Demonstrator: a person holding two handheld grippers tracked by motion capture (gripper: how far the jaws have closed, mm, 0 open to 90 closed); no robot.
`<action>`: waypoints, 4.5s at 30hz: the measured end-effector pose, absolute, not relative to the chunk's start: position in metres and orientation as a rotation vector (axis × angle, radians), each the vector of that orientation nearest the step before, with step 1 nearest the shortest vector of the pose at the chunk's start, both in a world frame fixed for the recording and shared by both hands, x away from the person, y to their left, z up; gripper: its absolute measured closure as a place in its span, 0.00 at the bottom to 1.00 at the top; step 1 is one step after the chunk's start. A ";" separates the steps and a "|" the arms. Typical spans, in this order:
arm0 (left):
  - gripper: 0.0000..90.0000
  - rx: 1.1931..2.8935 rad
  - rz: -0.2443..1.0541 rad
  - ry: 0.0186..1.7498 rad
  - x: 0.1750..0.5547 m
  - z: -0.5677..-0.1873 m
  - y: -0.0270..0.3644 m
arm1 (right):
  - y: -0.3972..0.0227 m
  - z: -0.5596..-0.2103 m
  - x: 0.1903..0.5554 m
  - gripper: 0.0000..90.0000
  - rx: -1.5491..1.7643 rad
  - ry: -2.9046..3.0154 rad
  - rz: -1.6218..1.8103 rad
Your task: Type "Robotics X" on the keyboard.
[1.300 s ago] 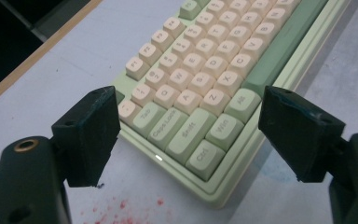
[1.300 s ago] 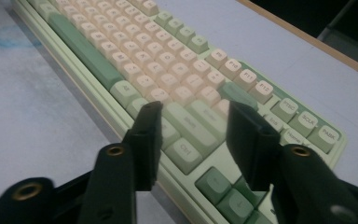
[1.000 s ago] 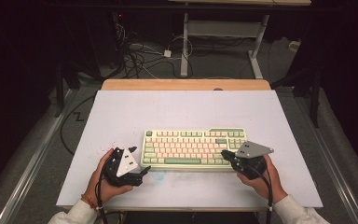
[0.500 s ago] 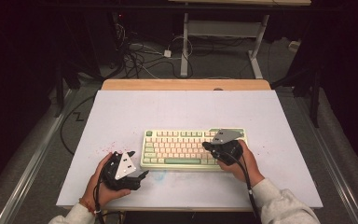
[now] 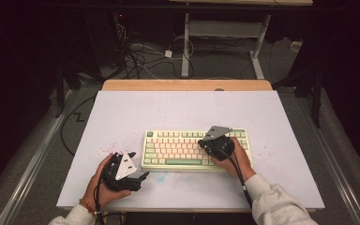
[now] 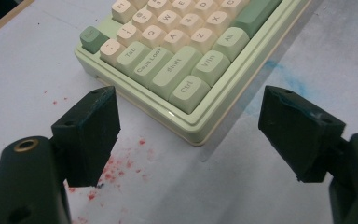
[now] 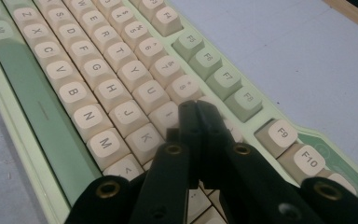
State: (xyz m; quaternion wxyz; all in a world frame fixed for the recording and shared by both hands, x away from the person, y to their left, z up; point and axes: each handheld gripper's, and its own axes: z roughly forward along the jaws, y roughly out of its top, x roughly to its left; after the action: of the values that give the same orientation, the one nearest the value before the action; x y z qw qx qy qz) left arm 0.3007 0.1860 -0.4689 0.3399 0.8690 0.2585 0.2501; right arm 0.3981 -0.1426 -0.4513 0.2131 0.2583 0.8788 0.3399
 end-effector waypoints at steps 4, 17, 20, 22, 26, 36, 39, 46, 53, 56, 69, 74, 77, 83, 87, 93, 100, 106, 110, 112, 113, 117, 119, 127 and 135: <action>0.22 2.270 0.645 0.670 0.301 -0.470 0.185 | -0.141 -0.453 0.400 1.00 0.720 2.443 0.930; 0.22 2.273 0.641 0.674 0.301 -0.470 0.185 | -0.148 -0.443 0.393 0.96 0.720 2.414 1.003; 0.22 2.279 0.637 0.676 0.302 -0.471 0.184 | -0.152 -0.438 0.389 0.91 0.717 2.389 1.042; 0.22 2.282 0.636 0.676 0.302 -0.471 0.184 | -0.156 -0.435 0.387 0.85 0.711 2.375 1.060; 0.22 2.286 0.635 0.676 0.302 -0.471 0.184 | -0.162 -0.430 0.380 0.70 0.694 2.350 1.108; 0.22 2.292 0.640 0.665 0.303 -0.471 0.184 | -0.171 -0.423 0.365 0.41 0.670 2.266 1.175; 0.22 2.290 0.638 0.668 0.303 -0.471 0.184 | -0.176 -0.420 0.359 0.35 0.676 2.228 1.181; 0.22 2.261 0.636 0.688 0.302 -0.469 0.185 | -0.192 -0.420 0.346 0.28 0.687 2.193 1.162; 0.24 2.248 0.636 0.688 0.302 -0.466 0.184 | -0.209 -0.423 0.334 0.27 0.699 2.171 1.149; 0.25 2.235 0.634 0.695 0.302 -0.465 0.184 | -0.216 -0.425 0.330 0.27 0.705 2.168 1.147; 0.51 2.220 0.565 0.739 0.308 -0.459 0.183 | -0.235 -0.436 0.312 0.28 0.729 2.157 1.111; 0.76 2.223 0.529 0.742 0.312 -0.454 0.181 | -0.238 -0.439 0.306 0.28 0.729 2.164 1.097; 0.89 2.229 0.505 0.744 0.317 -0.452 0.179 | -0.240 -0.441 0.303 0.28 0.729 2.169 1.090; 0.97 2.243 0.457 0.739 0.326 -0.446 0.172 | -0.241 -0.444 0.300 0.28 0.724 2.174 1.085; 0.97 2.269 0.444 0.741 0.332 -0.444 0.164 | -0.240 -0.445 0.300 0.28 0.719 2.175 1.080; 0.97 2.300 0.429 0.734 0.341 -0.440 0.152 | -0.238 -0.447 0.300 0.28 0.713 2.182 1.072; 0.96 2.331 0.427 0.724 0.354 -0.438 0.135 | -0.236 -0.449 0.300 0.27 0.712 2.191 1.067; 0.96 2.342 0.456 0.715 0.364 -0.435 0.122 | -0.235 -0.450 0.300 0.27 0.705 2.194 1.063; 0.97 2.353 0.455 0.702 0.370 -0.435 0.113 | -0.235 -0.451 0.300 0.27 0.703 2.197 1.056; 0.97 2.362 0.453 0.693 0.372 -0.435 0.108 | -0.235 -0.451 0.301 0.27 0.704 2.201 1.051; 0.97 2.363 0.449 0.691 0.373 -0.435 0.106 | -0.235 -0.451 0.301 0.27 0.703 2.202 1.051; 0.97 2.371 0.443 0.680 0.378 -0.434 0.099 | -0.235 -0.452 0.301 0.27 0.700 2.204 1.047; 0.97 2.373 0.444 0.680 0.380 -0.434 0.096 | -0.234 -0.452 0.300 0.27 0.700 2.206 1.045; 0.97 2.389 0.424 0.660 0.388 -0.434 0.083 | -0.232 -0.454 0.300 0.28 0.687 2.220 1.032; 0.97 2.430 0.425 0.649 0.395 -0.437 0.071 | -0.232 -0.454 0.300 0.28 0.682 2.228 1.026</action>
State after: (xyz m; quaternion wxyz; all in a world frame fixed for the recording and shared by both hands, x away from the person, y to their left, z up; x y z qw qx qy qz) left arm 0.3946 0.0707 -0.4373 0.2910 0.9114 0.2433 0.1594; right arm 0.3003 -0.2324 -0.4540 0.2933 0.2561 0.8365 0.3854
